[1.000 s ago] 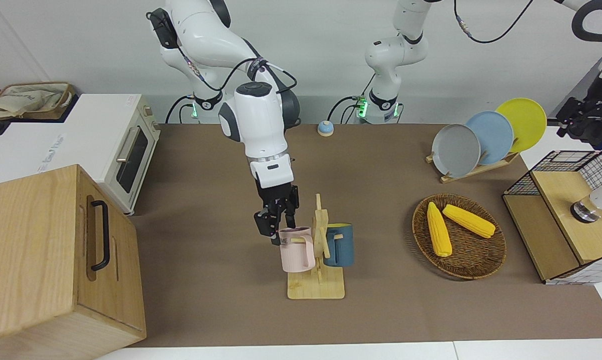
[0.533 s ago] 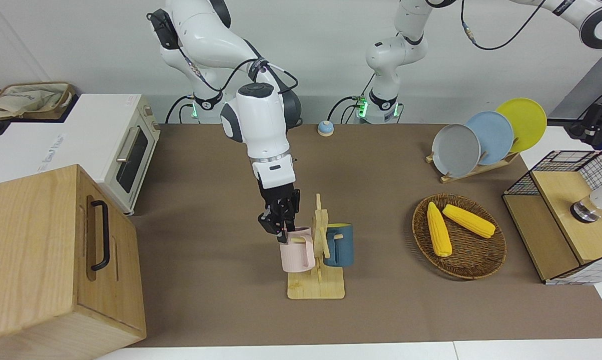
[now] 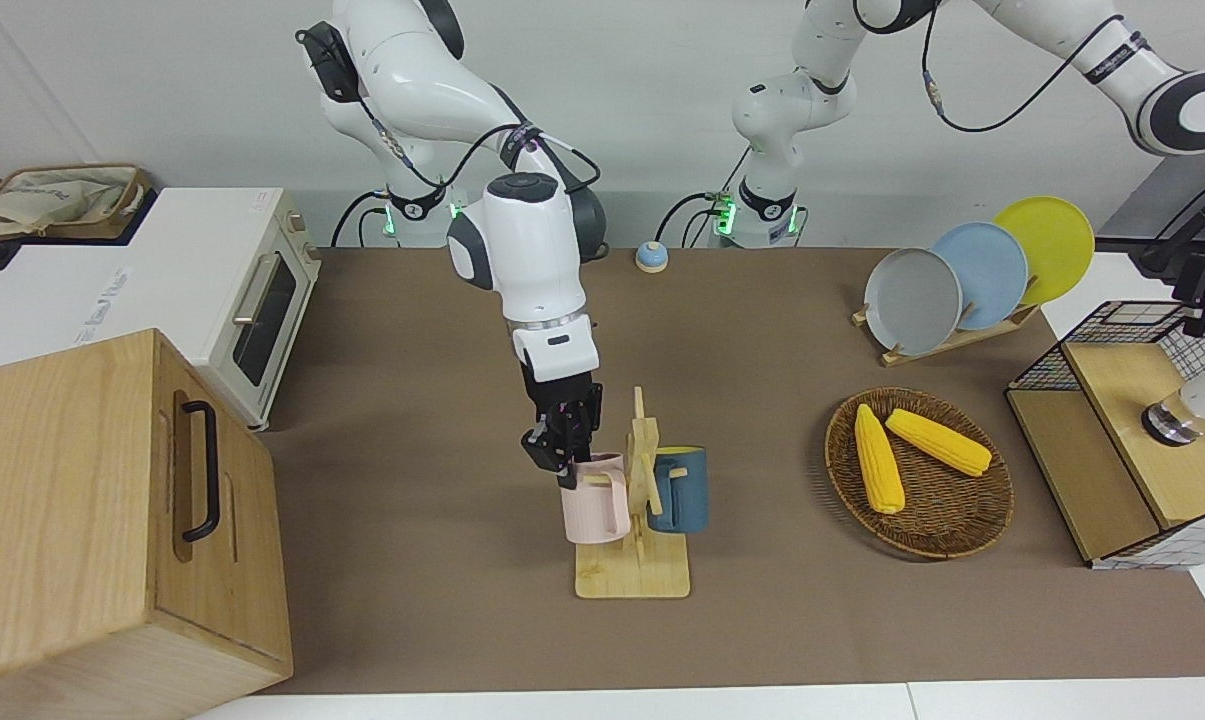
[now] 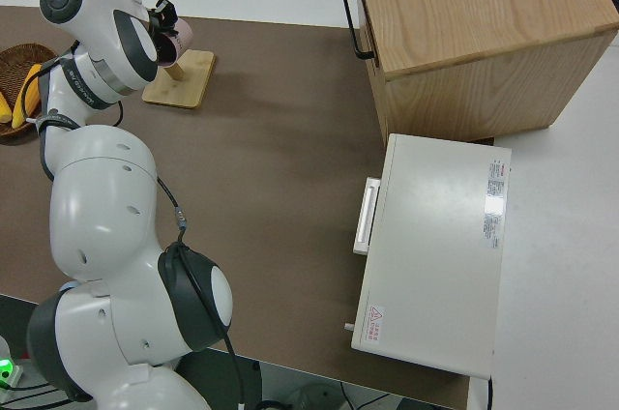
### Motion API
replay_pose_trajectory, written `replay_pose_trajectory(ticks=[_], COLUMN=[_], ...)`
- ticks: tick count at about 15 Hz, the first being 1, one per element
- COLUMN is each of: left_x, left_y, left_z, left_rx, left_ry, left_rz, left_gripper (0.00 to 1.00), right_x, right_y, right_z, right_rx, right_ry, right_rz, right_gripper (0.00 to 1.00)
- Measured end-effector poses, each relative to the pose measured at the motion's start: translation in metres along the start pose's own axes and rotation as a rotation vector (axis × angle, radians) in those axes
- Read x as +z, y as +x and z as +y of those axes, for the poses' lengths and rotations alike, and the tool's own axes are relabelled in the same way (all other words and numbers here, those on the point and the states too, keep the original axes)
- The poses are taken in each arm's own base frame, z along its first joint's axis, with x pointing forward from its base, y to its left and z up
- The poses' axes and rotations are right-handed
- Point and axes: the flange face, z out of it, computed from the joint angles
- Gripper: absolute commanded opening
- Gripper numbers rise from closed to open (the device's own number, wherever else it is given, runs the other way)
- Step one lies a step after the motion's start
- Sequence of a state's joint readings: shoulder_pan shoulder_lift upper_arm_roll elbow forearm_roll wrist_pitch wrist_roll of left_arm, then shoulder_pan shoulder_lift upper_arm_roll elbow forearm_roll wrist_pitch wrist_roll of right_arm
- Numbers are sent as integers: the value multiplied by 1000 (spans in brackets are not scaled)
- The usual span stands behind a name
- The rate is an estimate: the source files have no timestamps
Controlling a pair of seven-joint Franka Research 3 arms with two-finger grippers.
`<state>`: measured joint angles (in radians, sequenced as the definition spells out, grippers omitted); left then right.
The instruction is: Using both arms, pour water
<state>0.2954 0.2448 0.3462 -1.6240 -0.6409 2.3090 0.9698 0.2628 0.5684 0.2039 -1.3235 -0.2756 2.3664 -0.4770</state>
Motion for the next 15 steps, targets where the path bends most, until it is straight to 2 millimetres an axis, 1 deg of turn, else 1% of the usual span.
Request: replay_pose_trajectory(ticks=[2, 5, 7, 8, 10, 14, 15], left_x=[25, 48, 56, 58, 60, 73, 74], left_y=[-6, -13, -8, -6, -6, -13, -13], left_z=[1, -3, 5, 8, 8, 5, 5], left_rx=[4, -4, -5, -8, -12, -21, -22], left_ry=[-6, -11, -2, -4, -1, 4, 3], left_rz=[38, 99, 119, 127, 130, 117, 116], left_gripper=[995, 995, 995, 995, 995, 987, 917], right_x=[-1, -2, -4, -4, -5, -5, -5], right_y=[0, -1, -1, -1, -1, -1, -1], right_z=[3, 6, 9, 10, 10, 11, 11], right_rx=[1, 4, 8, 10, 11, 11, 11], right_ry=[-6, -15, -22, -23, -25, -25, -25], right_rz=[0, 1, 3, 4, 4, 4, 4], right_gripper=[115, 54, 12, 12, 12, 0, 0])
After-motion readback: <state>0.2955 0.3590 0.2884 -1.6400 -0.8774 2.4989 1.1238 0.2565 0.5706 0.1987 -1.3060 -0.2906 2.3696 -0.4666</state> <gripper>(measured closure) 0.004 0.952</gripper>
